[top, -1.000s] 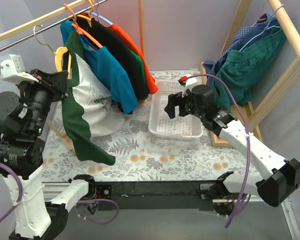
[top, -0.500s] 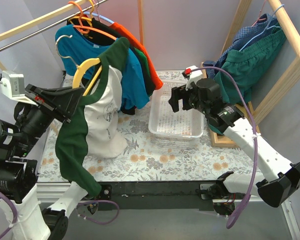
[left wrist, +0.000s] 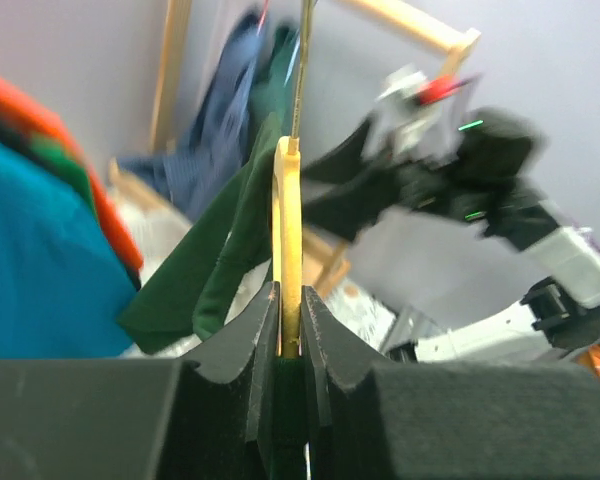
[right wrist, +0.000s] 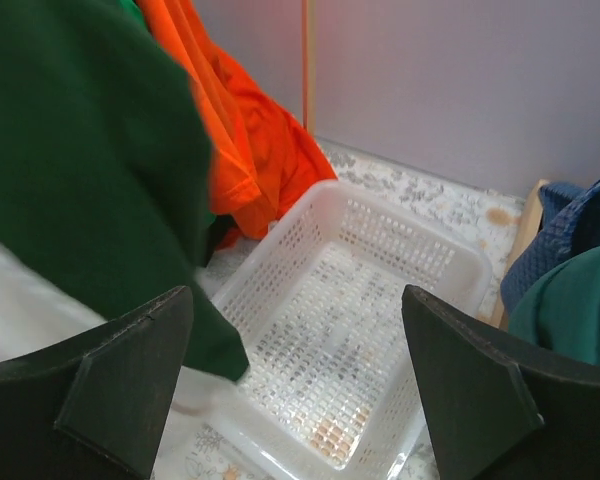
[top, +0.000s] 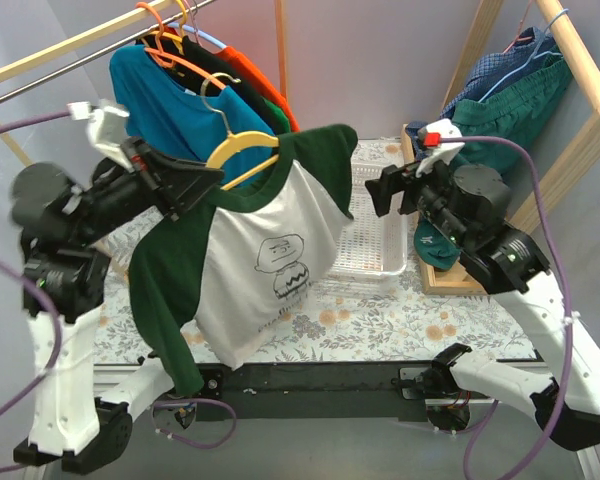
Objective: Remove the t-shirt from the hanger
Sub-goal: Remove the T-shirt at the center of the board.
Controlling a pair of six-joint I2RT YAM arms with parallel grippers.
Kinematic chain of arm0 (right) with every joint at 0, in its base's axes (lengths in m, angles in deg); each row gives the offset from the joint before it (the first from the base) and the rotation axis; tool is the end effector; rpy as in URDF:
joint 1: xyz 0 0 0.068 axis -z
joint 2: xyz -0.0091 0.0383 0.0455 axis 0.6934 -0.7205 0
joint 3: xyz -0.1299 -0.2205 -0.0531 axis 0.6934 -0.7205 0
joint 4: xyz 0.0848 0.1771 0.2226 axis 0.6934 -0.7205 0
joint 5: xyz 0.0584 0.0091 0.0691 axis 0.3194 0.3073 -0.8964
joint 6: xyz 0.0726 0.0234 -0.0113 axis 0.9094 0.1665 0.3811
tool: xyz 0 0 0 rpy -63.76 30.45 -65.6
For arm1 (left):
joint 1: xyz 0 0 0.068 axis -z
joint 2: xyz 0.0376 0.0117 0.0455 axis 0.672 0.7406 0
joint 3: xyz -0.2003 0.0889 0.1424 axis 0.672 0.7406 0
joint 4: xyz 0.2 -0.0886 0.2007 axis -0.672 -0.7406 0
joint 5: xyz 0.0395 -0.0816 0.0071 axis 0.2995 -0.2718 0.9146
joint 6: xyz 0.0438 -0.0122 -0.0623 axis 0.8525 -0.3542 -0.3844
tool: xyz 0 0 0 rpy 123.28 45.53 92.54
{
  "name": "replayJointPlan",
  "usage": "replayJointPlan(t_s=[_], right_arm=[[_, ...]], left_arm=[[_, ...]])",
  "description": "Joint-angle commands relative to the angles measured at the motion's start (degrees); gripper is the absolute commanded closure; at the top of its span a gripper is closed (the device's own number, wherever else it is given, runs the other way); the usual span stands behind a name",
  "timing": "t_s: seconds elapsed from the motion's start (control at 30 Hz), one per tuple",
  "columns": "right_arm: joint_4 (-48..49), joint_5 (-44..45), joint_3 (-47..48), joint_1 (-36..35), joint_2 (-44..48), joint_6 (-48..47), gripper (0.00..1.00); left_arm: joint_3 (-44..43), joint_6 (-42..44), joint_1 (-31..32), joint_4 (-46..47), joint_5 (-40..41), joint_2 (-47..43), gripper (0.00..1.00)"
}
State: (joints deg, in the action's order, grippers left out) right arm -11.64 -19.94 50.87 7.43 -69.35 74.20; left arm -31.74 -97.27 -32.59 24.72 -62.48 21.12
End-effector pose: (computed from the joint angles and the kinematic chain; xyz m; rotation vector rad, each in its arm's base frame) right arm 0.2216 0.1486 0.4690 -0.3306 1.6160 0.3769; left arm 0.1529 -0.0724 0.5809 -0.0434 1.6399 -1.5715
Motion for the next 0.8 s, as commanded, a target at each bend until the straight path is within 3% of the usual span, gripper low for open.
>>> replayJointPlan(t_s=[0.0, 0.13, 0.37, 0.53, 0.77], right_arm=[[4.43, -3.54, 3.01, -0.27, 5.07, -5.27, 0.08], [1.37, -14.42, 5.82, -0.27, 4.46, -7.48, 0.09], [-2.68, -44.65, 8.55, -0.27, -5.47, -11.62, 0.14], [-1.99, -52.33, 7.5, -1.41, -8.38, -13.46, 0.16], [3.02, -59.62, 5.57, -4.57, -8.91, -12.23, 0.13]], left_arm=[[9.27, 2.77, 0.22, 1.28, -3.43, 1.01, 1.0], [17.89, 10.84, 0.22, 1.27, -7.03, -3.28, 1.0], [28.26, 15.7, 0.22, 1.27, -17.66, -8.74, 1.0], [31.26, 16.93, 0.22, 1.28, -24.17, -11.21, 1.0], [32.93, 16.67, 0.13, 1.36, -23.39, -9.8, 1.0]])
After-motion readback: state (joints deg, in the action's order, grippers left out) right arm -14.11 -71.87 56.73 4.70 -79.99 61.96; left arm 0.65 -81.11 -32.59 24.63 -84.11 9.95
